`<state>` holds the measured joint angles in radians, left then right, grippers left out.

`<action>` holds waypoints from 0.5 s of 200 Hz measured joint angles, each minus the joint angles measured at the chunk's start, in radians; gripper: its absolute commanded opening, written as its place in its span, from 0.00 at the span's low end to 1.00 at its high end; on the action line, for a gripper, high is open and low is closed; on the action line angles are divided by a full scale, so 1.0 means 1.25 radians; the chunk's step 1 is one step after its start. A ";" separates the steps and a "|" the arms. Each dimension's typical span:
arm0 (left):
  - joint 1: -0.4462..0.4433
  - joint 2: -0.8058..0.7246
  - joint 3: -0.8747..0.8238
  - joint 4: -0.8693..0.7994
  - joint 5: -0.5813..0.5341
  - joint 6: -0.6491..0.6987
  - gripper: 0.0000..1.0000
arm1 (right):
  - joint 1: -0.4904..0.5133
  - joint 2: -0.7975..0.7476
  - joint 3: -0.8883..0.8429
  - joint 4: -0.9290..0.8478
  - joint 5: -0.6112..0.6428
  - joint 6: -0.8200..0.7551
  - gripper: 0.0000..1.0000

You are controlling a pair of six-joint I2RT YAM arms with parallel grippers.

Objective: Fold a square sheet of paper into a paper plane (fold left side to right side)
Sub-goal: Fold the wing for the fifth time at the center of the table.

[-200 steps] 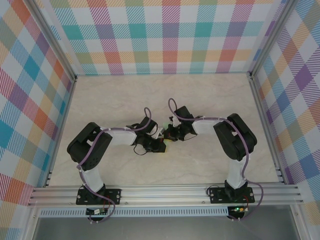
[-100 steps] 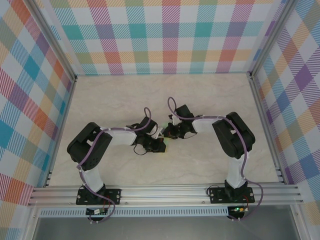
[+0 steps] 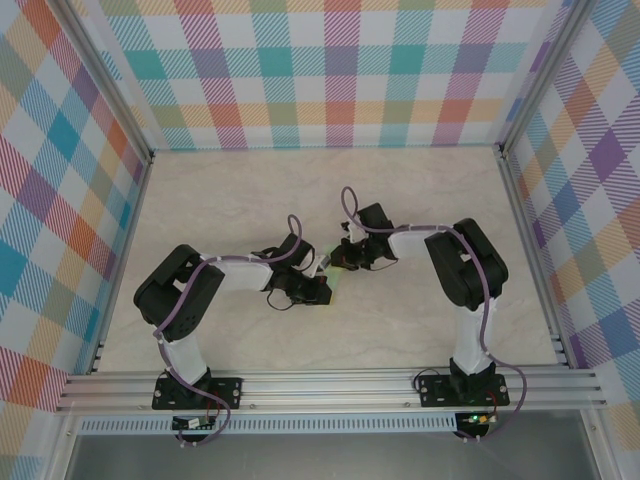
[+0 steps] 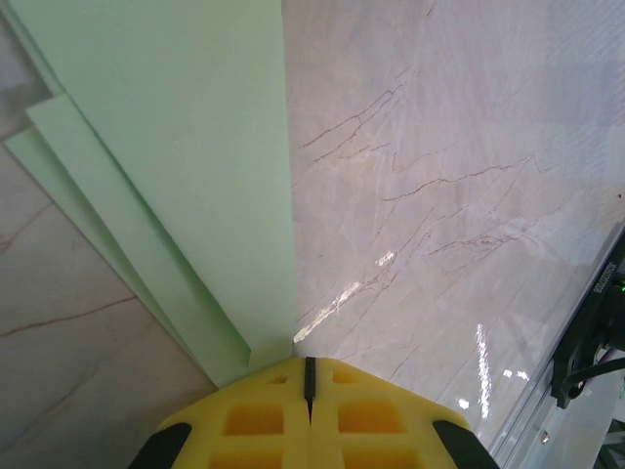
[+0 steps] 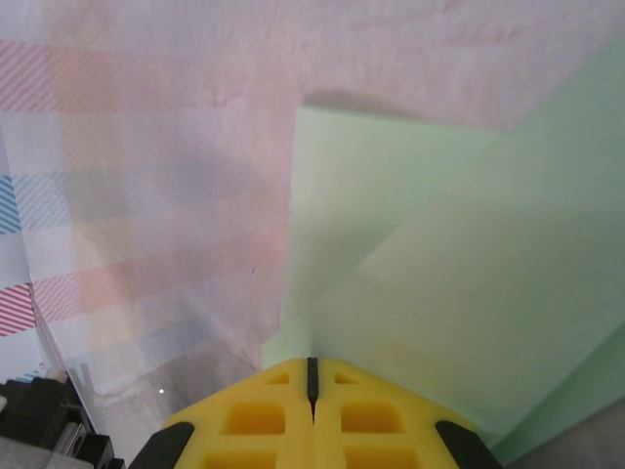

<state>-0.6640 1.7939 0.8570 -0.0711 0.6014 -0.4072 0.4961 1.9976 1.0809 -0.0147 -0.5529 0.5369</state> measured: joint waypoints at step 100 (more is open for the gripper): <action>0.001 -0.003 -0.002 0.003 -0.001 0.000 0.02 | -0.081 0.054 0.074 -0.007 -0.017 -0.021 0.03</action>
<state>-0.6624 1.7901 0.8539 -0.0677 0.6003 -0.4072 0.3954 2.0647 1.1740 -0.0231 -0.5739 0.5110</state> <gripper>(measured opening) 0.043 0.046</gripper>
